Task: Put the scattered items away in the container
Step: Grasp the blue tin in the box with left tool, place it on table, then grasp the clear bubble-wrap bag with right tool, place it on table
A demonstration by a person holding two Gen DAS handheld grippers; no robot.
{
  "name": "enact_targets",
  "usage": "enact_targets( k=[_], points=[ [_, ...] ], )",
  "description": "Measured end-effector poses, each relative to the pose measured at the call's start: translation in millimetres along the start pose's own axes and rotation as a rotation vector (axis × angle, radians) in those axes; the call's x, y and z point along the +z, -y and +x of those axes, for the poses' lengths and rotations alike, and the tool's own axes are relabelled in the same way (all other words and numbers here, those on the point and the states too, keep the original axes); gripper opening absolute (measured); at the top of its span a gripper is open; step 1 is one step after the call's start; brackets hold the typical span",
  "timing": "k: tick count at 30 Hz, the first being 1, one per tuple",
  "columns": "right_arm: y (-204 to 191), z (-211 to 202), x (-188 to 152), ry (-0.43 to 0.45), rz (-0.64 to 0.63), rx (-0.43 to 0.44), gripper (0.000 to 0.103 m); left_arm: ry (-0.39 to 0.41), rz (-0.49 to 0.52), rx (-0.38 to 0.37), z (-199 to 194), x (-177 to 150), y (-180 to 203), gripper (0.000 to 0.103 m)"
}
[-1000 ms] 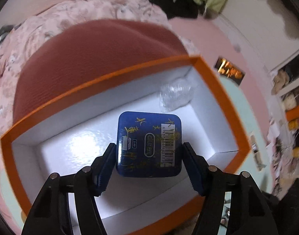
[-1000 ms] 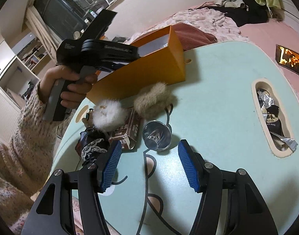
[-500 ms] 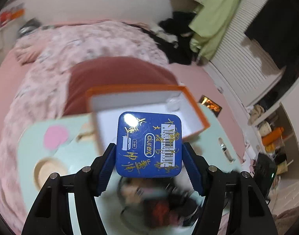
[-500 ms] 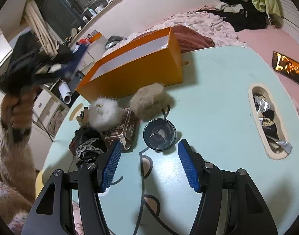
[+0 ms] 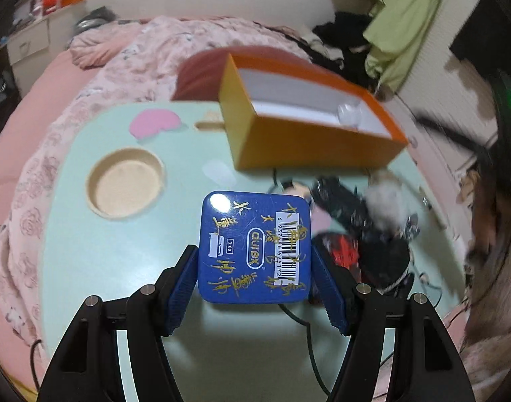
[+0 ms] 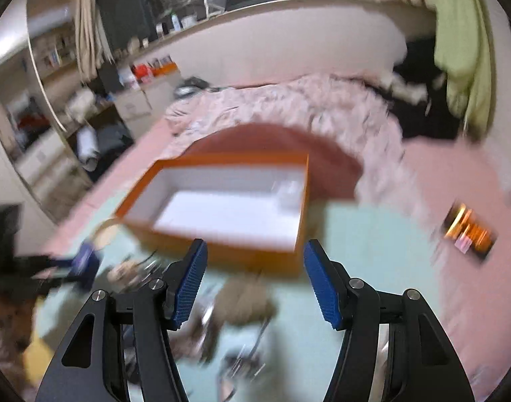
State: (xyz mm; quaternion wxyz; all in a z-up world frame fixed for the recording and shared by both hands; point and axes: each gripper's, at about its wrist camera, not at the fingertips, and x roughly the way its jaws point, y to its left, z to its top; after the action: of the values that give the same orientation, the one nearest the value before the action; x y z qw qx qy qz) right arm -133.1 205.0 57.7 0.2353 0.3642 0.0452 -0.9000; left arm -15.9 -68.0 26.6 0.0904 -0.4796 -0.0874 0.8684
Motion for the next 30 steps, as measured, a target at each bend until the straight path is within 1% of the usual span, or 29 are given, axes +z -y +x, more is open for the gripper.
enact_targets(
  k=[2,4,5,6,7,8,11,13,14,15,16,19,21,23,26,28,30],
  points=[
    [-15,25,24,-0.046,-0.1,-0.094,0.06,-0.005,0.011,0.007,5,-6,5,0.067],
    [-24,58,39,-0.118,-0.169,-0.134,0.054,-0.002,0.013,0.009,8,-10,7,0.068],
    [-27,76,44,-0.163,-0.191,-0.151,0.052,0.003,0.016,0.006,8,-11,7,0.071],
    [-28,93,48,-0.212,-0.205,-0.172,0.045,0.009,0.017,0.003,8,-12,6,0.073],
    [-29,108,50,-0.254,-0.218,-0.193,0.042,0.016,0.017,0.002,7,-12,6,0.076],
    [-31,120,51,-0.283,-0.231,-0.214,0.042,0.025,0.017,0.002,7,-12,5,0.078],
    [-30,145,49,-0.335,-0.26,-0.325,0.042,0.038,0.005,-0.012,7,-12,1,0.078],
    [-27,159,45,-0.381,-0.274,-0.372,0.035,0.049,-0.002,-0.02,8,-12,-1,0.08],
    [-29,162,44,-0.38,-0.305,-0.413,0.032,0.051,-0.004,-0.022,8,-11,-1,0.08],
    [-31,163,43,-0.383,-0.34,-0.438,0.031,0.054,-0.006,-0.022,8,-11,-2,0.08],
    [-34,162,42,-0.384,-0.362,-0.443,0.028,0.057,-0.007,-0.021,9,-11,-2,0.08],
    [-33,156,43,-0.37,-0.342,-0.418,0.023,0.062,-0.014,-0.02,9,-10,-2,0.08],
    [-28,146,48,-0.336,-0.281,-0.357,0.023,0.065,-0.024,-0.024,9,-10,-3,0.08],
    [-29,130,55,-0.264,-0.218,-0.288,0.023,0.071,-0.029,-0.031,7,-10,-4,0.08],
    [-32,91,60,-0.139,-0.132,-0.16,0.023,0.088,-0.017,-0.018,1,-8,-5,0.08],
    [-36,63,61,-0.067,-0.097,-0.075,0.023,0.103,-0.016,-0.005,-4,-7,-5,0.08],
    [-44,34,53,-0.023,-0.08,-0.001,0.023,0.116,-0.025,-0.004,-8,-7,-6,0.081]
  ],
)
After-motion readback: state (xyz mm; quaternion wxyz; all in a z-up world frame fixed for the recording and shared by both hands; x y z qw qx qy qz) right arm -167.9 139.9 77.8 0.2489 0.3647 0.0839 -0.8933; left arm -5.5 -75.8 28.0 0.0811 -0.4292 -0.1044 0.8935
